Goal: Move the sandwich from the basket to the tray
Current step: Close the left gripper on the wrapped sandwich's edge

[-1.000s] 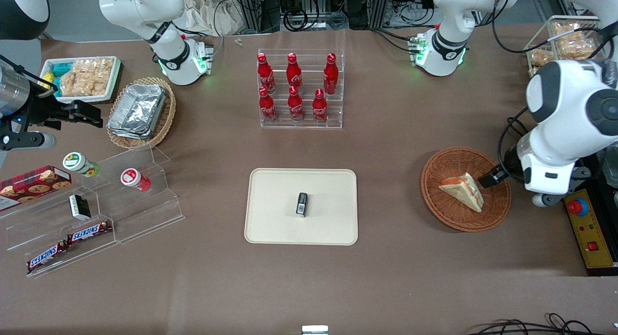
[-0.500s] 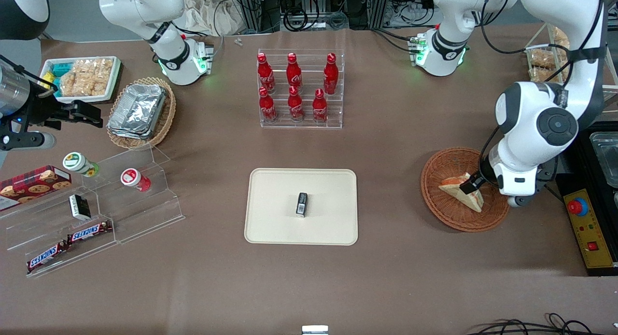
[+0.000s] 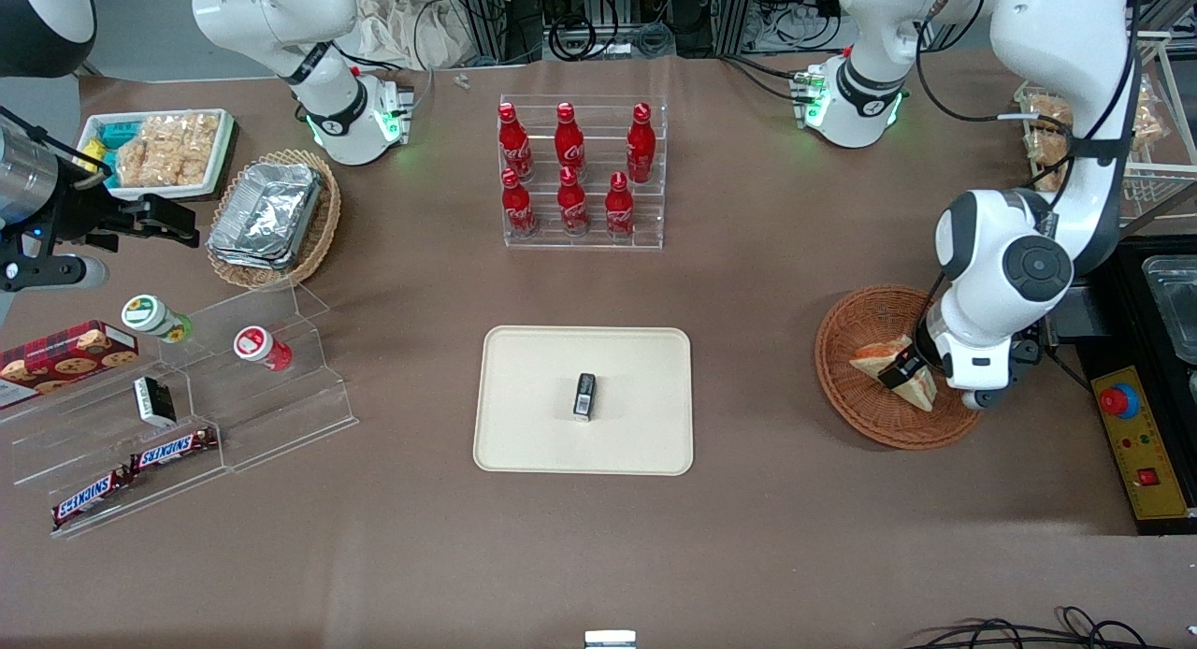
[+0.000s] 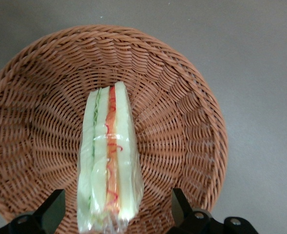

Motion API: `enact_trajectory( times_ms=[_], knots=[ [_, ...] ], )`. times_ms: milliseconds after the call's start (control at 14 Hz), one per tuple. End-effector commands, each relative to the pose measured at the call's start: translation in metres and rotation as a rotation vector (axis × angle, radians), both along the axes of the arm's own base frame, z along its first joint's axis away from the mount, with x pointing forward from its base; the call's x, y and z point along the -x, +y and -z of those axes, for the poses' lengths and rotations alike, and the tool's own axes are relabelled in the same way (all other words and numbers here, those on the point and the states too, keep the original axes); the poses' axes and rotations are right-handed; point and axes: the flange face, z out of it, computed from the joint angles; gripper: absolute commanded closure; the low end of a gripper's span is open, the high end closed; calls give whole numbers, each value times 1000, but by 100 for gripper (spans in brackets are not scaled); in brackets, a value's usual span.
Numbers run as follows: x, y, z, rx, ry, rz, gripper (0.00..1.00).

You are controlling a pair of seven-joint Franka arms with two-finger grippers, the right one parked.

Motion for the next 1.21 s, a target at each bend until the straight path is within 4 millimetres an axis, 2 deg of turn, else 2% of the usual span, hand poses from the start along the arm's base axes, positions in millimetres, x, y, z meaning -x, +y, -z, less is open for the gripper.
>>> enact_trajectory(
  times_ms=[0, 143, 286, 357, 429, 500, 571, 929, 1000, 1143],
  knots=[
    [9, 7, 19, -5, -25, -29, 1],
    [20, 9, 36, -4, -17, -32, 1],
    [22, 29, 48, -7, 2, -64, 1],
    [22, 29, 49, -7, 0, -64, 2],
    [22, 29, 50, -7, 1, -62, 15],
    [21, 29, 49, -8, 1, -55, 71],
    [20, 28, 48, -8, 0, -56, 100],
    [10, 25, 30, -4, -35, -41, 100],
    [6, 25, 22, -5, -45, -26, 100],
    [1, 22, -8, -9, -16, -12, 100]
  ],
)
